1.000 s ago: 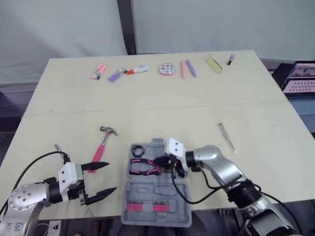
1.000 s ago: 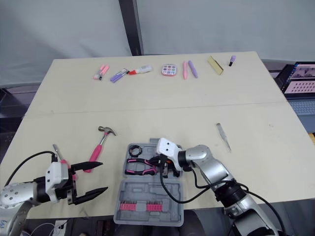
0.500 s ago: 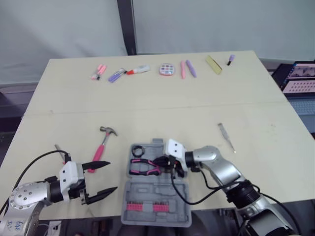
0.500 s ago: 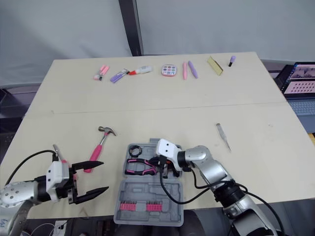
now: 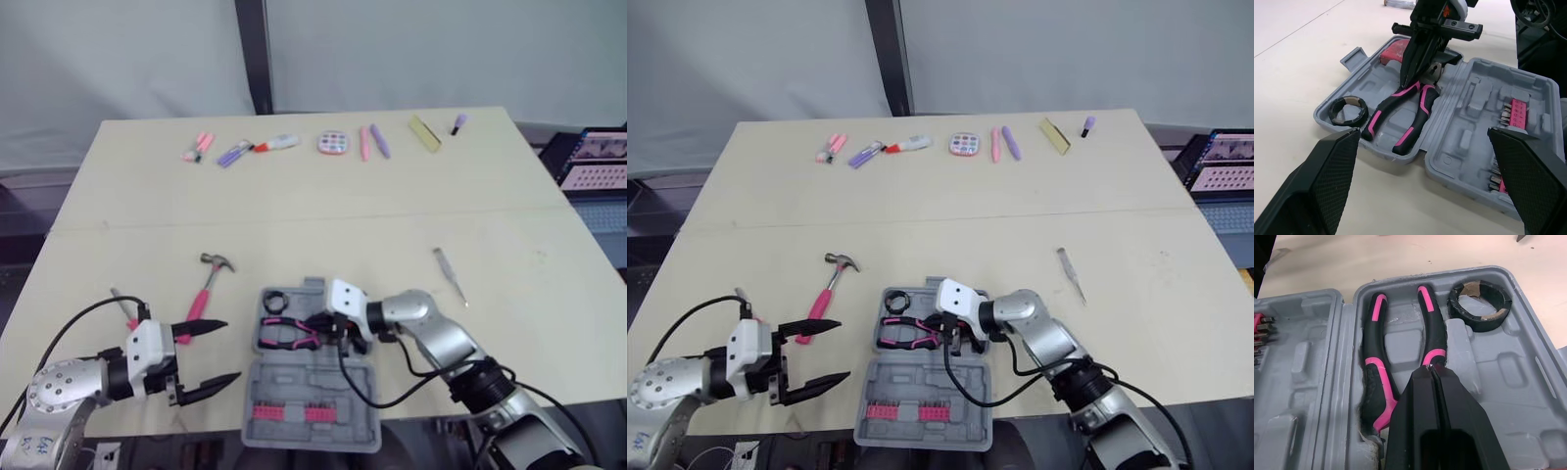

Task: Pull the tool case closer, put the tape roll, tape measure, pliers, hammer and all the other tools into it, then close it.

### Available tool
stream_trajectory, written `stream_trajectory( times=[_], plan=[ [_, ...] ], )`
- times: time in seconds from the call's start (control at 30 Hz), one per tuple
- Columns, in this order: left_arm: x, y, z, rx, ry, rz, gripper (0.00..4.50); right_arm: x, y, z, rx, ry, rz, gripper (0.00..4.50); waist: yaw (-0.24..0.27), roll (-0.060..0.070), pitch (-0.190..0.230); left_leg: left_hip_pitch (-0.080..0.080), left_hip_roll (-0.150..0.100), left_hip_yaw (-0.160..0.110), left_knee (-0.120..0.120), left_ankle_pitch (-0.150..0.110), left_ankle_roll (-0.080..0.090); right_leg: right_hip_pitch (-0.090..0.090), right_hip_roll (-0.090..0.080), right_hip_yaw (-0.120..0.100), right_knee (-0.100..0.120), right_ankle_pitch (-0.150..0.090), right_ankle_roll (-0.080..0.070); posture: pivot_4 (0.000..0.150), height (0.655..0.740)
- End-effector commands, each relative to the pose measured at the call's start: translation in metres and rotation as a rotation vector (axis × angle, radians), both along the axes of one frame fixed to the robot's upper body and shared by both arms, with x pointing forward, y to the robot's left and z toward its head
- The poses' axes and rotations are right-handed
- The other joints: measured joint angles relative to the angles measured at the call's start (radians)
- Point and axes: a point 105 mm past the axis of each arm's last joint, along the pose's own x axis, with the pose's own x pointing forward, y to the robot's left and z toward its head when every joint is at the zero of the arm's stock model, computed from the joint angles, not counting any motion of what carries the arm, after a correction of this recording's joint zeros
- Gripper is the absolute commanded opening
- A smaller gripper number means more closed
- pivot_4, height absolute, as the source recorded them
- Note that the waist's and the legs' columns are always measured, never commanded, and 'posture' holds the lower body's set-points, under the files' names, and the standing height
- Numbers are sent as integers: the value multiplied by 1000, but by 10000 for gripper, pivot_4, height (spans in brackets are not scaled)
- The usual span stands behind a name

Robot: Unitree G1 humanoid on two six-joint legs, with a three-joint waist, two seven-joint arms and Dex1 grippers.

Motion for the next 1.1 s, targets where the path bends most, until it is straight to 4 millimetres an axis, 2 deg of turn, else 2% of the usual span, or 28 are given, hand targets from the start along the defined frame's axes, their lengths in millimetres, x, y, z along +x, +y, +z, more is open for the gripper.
stream_trajectory(
  times=[0.03,0.2,0.83,0.93,1.1],
  plan=[
    [0,-2,4,1,-20,-9,45000,-9,-27,-52,-190,148,-87,533,0,0,-2,1,0,0,0,0,0,0,0,0,0,0,0,1500,7400],
    [1,-4,4,-1,-22,-11,45000,-13,-31,-56,-217,179,-91,533,3,-2,-5,14,0,0,-9,0,0,6,-1,1,-3,0,0,1500,7400],
    [3,-7,4,-4,-22,-14,45000,-15,-34,-67,-261,204,-105,533,2,-3,-8,14,0,0,-10,0,0,6,-1,2,-4,0,0,1500,7400],
    [3,-8,3,-7,-21,-15,45000,-10,-32,-60,-234,182,-120,533,2,-3,-8,14,0,0,-10,0,0,6,-1,2,-4,0,0,1500,7400],
    [6,-12,2,-14,-24,-23,45000,-1,-21,-35,-136,130,-133,533,3,-3,-7,14,0,0,-10,0,-1,6,-1,2,-5,0,0,1500,7400]
  ],
)
